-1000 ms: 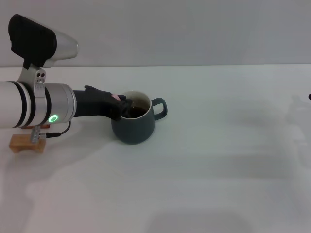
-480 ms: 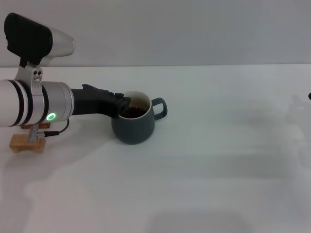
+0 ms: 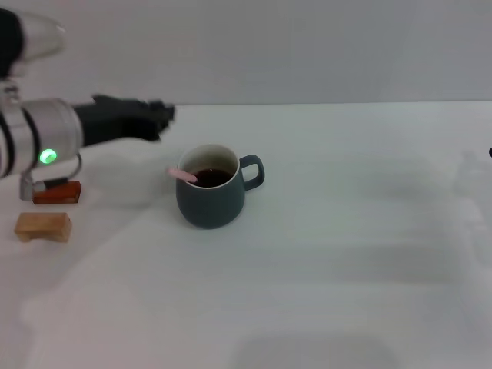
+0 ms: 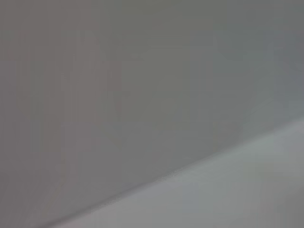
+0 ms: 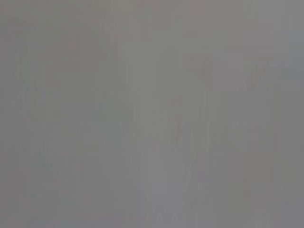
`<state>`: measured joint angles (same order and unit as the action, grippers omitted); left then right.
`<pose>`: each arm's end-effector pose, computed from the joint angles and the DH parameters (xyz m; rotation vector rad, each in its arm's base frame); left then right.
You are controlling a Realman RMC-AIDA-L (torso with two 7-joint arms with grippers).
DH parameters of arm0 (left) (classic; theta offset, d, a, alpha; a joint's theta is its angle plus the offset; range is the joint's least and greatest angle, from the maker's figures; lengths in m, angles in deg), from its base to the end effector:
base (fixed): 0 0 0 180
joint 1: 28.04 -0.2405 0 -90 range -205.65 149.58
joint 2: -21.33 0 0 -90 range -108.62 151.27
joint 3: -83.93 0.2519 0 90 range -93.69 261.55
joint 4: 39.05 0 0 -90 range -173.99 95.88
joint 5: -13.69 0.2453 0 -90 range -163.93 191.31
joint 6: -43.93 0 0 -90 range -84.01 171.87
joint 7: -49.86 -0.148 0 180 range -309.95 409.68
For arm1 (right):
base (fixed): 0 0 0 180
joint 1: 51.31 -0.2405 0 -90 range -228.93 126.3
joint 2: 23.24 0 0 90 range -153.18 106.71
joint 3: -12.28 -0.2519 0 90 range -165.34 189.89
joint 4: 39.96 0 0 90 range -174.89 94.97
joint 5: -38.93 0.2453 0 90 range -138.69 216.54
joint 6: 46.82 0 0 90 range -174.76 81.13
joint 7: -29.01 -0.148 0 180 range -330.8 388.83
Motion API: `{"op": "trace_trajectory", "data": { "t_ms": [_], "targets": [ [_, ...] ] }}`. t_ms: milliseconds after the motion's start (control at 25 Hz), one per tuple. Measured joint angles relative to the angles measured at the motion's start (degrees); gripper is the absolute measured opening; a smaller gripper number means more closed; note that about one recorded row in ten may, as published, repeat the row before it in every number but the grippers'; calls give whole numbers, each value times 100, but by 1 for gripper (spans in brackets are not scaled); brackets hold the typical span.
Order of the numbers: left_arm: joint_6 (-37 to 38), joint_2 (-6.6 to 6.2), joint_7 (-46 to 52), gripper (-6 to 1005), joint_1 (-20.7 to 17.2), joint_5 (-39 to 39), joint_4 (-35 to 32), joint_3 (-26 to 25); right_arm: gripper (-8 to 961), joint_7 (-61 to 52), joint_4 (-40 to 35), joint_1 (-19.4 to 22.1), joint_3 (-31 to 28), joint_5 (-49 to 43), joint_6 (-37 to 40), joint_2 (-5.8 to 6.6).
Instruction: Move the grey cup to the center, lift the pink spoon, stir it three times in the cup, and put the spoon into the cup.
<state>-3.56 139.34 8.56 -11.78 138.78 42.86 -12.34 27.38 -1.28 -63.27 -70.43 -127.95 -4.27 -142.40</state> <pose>-0.1883 0.4099 0.0240 -2.2433 -0.8183 -0.3251 0.3305 0.3746 -0.0006 -1.5739 0.5116 0.5599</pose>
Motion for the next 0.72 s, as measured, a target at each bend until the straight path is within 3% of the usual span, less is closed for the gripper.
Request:
{"op": "trace_trajectory", "data": {
  "t_ms": [200,280,400,520,680,720],
  "targets": [
    [917,1,-435,170,-275,-704,-11,-349,29,0,0,37,-20,12,0,5],
    [1750,-4,-550,170,-369,-1093,-231,-495,29,1,-1,45,-31,15,0,7],
    [2340,-8,-740,170,-393,-1554,-544,-662,29,4,-11,54,-38,16,0,7],
    [2538,-4,-1118,170,-395,-2076,-774,-797,29,5,-18,54,-52,16,0,7],
    [2543,24,-3119,170,-430,-4109,-1258,-1150,30,6,-19,53,-55,16,-1,7],
    [2543,24,-3119,170,-430,-4109,-1258,-1150,30,7,-19,53,-54,16,-2,7]
  ]
}}
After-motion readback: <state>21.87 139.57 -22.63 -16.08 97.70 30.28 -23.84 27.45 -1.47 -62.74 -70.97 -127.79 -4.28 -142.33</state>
